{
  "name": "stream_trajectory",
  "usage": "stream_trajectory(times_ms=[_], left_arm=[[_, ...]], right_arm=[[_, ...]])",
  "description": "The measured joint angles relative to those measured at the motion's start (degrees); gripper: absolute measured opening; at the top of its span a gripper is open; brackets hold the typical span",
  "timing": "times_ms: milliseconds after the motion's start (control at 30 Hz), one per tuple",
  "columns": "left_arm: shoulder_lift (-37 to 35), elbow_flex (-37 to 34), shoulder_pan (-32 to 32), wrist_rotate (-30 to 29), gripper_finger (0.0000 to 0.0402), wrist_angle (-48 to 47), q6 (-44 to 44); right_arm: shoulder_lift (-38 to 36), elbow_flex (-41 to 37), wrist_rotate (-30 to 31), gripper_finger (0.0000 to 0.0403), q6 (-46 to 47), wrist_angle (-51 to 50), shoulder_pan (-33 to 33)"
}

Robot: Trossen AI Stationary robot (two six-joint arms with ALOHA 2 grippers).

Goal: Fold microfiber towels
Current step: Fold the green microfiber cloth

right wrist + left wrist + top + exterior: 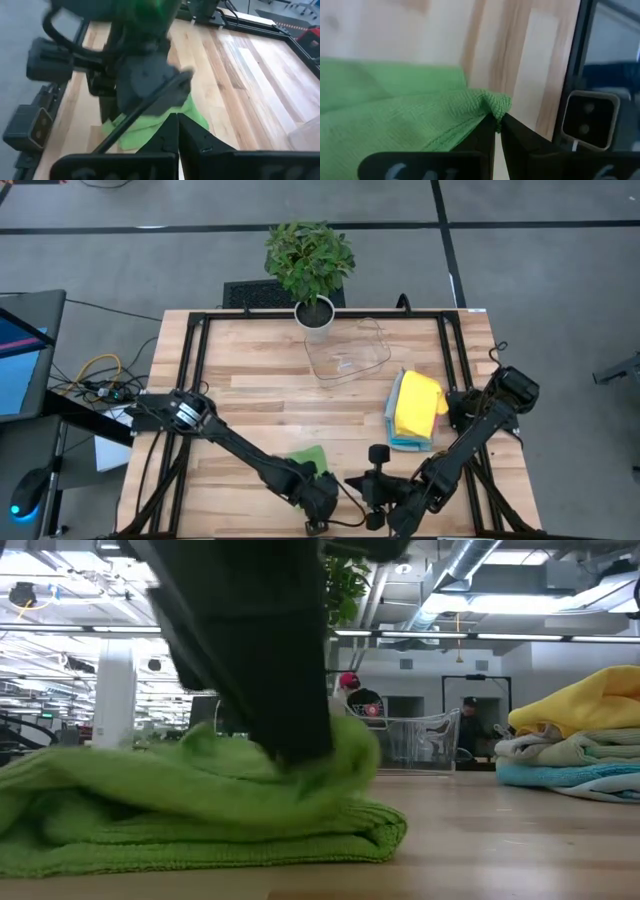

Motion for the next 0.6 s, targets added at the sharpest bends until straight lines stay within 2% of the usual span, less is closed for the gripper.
stream_trajectory(times_ms=[100,367,600], left_arm=[[1.7,0.3,0.1,3.3,0.0024,1.1,-0.9],[1.8,0.4,1.7,1.4,0.0051,0.9,-5.1],[0.9,0.5,2.7,1.1,0.0055,0.5,-6.5]], right_arm=[[0.0,0.0,0.0,0.0027,0.3,0.2,0.3],[0.0,0.0,-0.2,0.0021,0.6,0.4,0.3],[0.0,0.0,-0.2,0.0026,1.0,0.6,0.3]])
